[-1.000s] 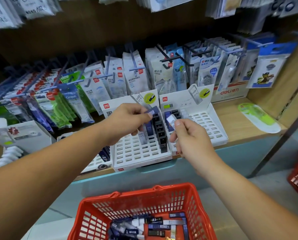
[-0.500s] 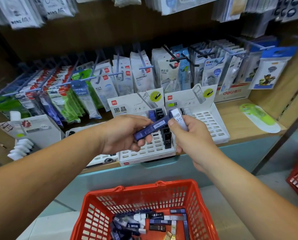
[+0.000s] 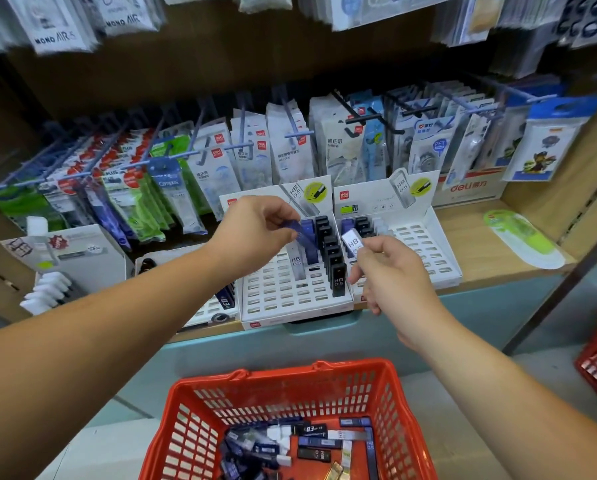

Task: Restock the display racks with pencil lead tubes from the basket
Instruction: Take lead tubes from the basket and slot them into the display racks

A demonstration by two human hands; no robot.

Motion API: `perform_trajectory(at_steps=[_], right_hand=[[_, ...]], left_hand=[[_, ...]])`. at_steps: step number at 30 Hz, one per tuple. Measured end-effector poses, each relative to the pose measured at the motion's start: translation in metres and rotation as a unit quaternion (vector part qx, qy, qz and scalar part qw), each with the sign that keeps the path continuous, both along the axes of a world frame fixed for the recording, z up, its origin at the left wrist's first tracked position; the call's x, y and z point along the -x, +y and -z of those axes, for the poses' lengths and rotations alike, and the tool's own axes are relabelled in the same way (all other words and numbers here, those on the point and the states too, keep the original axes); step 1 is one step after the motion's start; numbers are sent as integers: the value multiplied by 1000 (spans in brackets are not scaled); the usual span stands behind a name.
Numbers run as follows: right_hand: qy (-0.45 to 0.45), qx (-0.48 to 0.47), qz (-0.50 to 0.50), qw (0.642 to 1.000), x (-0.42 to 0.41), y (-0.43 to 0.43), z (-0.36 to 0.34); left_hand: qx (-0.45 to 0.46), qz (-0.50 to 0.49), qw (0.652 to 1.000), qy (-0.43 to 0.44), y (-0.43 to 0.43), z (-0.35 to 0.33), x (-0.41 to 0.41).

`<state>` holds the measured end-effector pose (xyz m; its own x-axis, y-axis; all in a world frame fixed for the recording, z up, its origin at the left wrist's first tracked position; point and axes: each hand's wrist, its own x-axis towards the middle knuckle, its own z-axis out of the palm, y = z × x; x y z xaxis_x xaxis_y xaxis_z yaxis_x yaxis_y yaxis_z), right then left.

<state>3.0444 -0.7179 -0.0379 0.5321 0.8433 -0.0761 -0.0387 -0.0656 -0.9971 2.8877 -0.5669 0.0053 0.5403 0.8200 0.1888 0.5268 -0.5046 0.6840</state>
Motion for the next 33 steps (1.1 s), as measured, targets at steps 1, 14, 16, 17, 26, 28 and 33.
perform_trajectory(at_steps=[1,14,16,17,26,28,33], right_hand=[[-7,-3,7,1000,-1,-1,0],[44,-12,93,995,-30,-6,22],[46,-19,121,991,-35,-9,24],[47,-21,131,990,-38,-10,24],[8,-24,155,988,-44,-21,29],[21,-26,143,989,-45,-22,31],[44,-35,112,992,-46,-20,31]], left_hand=[[-12,8,1000,21,0,2,-4],[-96,19,990,105,2,21,-27],[-72,21,991,108,3,18,-29],[-68,24,991,113,4,17,-30],[-196,54,954,219,0,27,-33],[-250,54,948,190,-3,29,-37],[-117,138,983,43,-36,19,-78]])
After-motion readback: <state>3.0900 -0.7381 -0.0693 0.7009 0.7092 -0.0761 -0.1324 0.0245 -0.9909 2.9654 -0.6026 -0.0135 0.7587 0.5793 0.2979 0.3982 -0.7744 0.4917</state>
